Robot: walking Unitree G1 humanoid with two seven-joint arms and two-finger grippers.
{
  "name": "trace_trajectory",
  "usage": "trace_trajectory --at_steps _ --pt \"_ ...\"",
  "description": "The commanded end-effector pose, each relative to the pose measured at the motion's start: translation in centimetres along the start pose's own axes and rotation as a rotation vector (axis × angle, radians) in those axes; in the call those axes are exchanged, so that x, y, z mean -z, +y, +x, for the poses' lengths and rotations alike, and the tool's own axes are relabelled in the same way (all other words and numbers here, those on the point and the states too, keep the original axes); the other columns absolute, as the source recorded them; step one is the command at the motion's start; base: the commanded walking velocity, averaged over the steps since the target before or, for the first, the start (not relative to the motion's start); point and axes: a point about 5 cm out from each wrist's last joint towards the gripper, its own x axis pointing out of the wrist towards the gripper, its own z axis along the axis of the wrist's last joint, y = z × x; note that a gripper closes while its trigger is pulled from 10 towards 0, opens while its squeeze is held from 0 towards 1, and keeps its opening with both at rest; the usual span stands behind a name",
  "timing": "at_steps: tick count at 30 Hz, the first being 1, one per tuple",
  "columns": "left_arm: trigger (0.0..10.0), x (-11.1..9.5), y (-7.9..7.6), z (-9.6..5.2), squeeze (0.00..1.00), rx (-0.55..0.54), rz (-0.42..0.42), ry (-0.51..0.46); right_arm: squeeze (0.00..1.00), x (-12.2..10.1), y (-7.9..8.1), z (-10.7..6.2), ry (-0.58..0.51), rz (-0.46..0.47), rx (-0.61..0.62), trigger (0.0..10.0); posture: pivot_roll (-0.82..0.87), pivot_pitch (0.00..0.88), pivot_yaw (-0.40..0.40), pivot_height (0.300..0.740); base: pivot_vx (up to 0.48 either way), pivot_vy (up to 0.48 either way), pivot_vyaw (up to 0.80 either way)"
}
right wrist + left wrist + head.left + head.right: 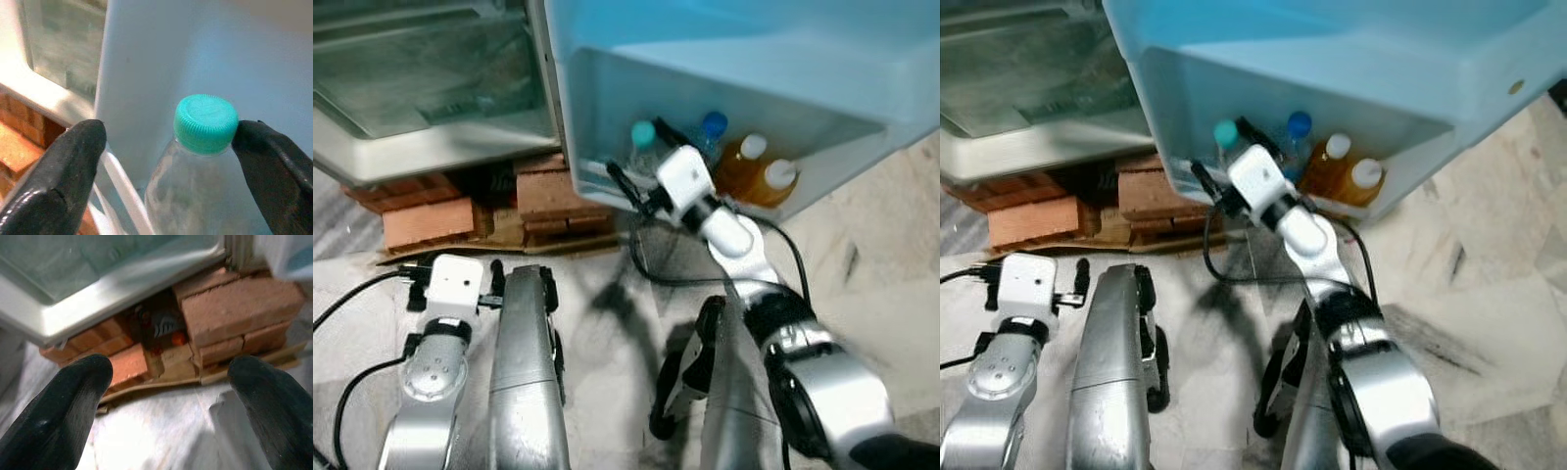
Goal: Restocking fridge
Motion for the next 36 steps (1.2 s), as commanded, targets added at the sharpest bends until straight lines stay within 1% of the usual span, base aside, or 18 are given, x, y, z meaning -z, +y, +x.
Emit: trace_trajectory --at_steps 1,2,3,4,5,6,8,9,11,13,14,15,16,18,20,30,32,36 --pt "10.0 1.0 -0.4 -0.2 0.00 0.008 -0.014 0.033 1.00 0.2 0.5 -1.3 0.004 0.007 0.005 10.0 0.21 0.192 -0.053 0.526 0.000 0.000 0.00" --pt "10.0 0.9 -0.5 -0.1 0.00 0.004 -0.021 0.023 0.70 0.7 0.7 -2.6 0.026 0.025 0.052 10.0 0.20 0.183 -0.057 0.526 0.000 0.000 0.00" --pt "10.0 0.9 -0.5 -0.1 0.00 0.004 -0.021 0.023 0.70 0.7 0.7 -2.6 0.026 0.025 0.052 10.0 0.20 0.183 -0.057 0.526 0.000 0.000 0.00" --pt "10.0 0.9 -0.5 0.0 0.00 0.001 -0.031 0.013 0.00 1.2 0.9 -3.8 0.051 0.040 0.099 10.0 0.20 0.180 -0.057 0.526 0.000 0.000 0.00" --pt "10.0 0.8 -0.5 0.0 0.00 0.000 -0.042 0.004 0.00 1.6 1.3 -5.4 0.084 0.070 0.161 10.0 0.18 0.164 -0.058 0.526 0.000 0.000 0.00" --pt "10.0 0.8 -0.5 0.0 0.00 0.000 -0.042 0.004 0.00 1.6 1.3 -5.4 0.084 0.070 0.161 10.0 0.18 0.164 -0.058 0.526 0.000 0.000 0.00" --pt "10.0 0.9 -0.6 0.2 0.00 -0.001 -0.058 -0.008 0.00 1.9 2.1 -7.7 0.135 0.106 0.242 10.0 0.16 0.146 -0.054 0.526 0.000 0.000 0.00" --pt "10.0 1.0 -0.6 0.2 0.00 -0.001 -0.062 -0.010 0.00 2.0 2.4 -8.3 0.150 0.113 0.262 10.0 0.16 0.142 -0.053 0.526 0.000 0.000 0.00" --pt "10.0 1.1 -0.7 0.3 0.00 0.000 -0.069 -0.011 0.00 2.1 2.7 -8.7 0.165 0.138 0.291 10.0 0.15 0.130 -0.051 0.526 0.000 0.000 0.00" --pt "10.0 1.1 -0.7 0.3 0.00 0.000 -0.069 -0.011 0.00 2.1 2.7 -8.7 0.165 0.138 0.291 10.0 0.15 0.130 -0.051 0.526 0.000 0.000 0.00" --pt "10.0 1.2 -0.8 0.4 0.00 0.003 -0.073 -0.013 0.00 2.2 2.7 -9.2 0.180 0.165 0.326 10.0 0.14 0.122 -0.048 0.526 0.000 0.000 0.00" --pt "10.0 1.2 -0.8 0.4 0.00 0.003 -0.073 -0.013 0.00 2.2 2.7 -9.2 0.180 0.165 0.326 10.0 0.14 0.122 -0.048 0.526 0.000 0.000 0.00" --pt "10.0 1.2 -1.1 0.6 0.00 0.010 -0.076 -0.016 0.00 2.2 2.5 -9.5 0.193 0.172 0.344 10.0 0.13 0.092 -0.043 0.526 0.000 0.000 0.00" --pt "10.0 1.2 -1.3 0.9 0.00 0.015 -0.075 -0.021 0.00 2.4 2.2 -9.9 0.200 0.195 0.372 10.0 0.13 0.077 -0.043 0.526 0.000 0.000 0.00" --pt "10.0 1.2 -1.7 1.3 0.00 0.022 -0.075 -0.028 0.00 2.3 1.3 -10.3 0.211 0.212 0.425 10.0 0.12 0.048 -0.042 0.536 0.000 0.000 0.00" --pt "10.0 0.9 -2.7 2.4 0.00 0.049 -0.075 -0.054 0.00 2.1 0.8 -9.7 0.233 0.258 0.473 10.0 0.11 0.020 -0.039 0.580 0.000 0.000 0.00" --pt "10.0 1.2 -2.6 2.5 0.00 0.028 -0.079 -0.043 0.00 2.2 0.7 -9.7 0.238 0.284 0.492 10.0 0.11 0.013 -0.037 0.590 0.000 0.000 0.00" --pt "10.0 1.6 -2.7 2.4 0.00 0.046 -0.076 -0.042 0.00 2.6 0.6 -10.1 0.268 0.337 0.531 10.0 0.11 0.007 -0.035 0.604 0.000 0.000 0.00"
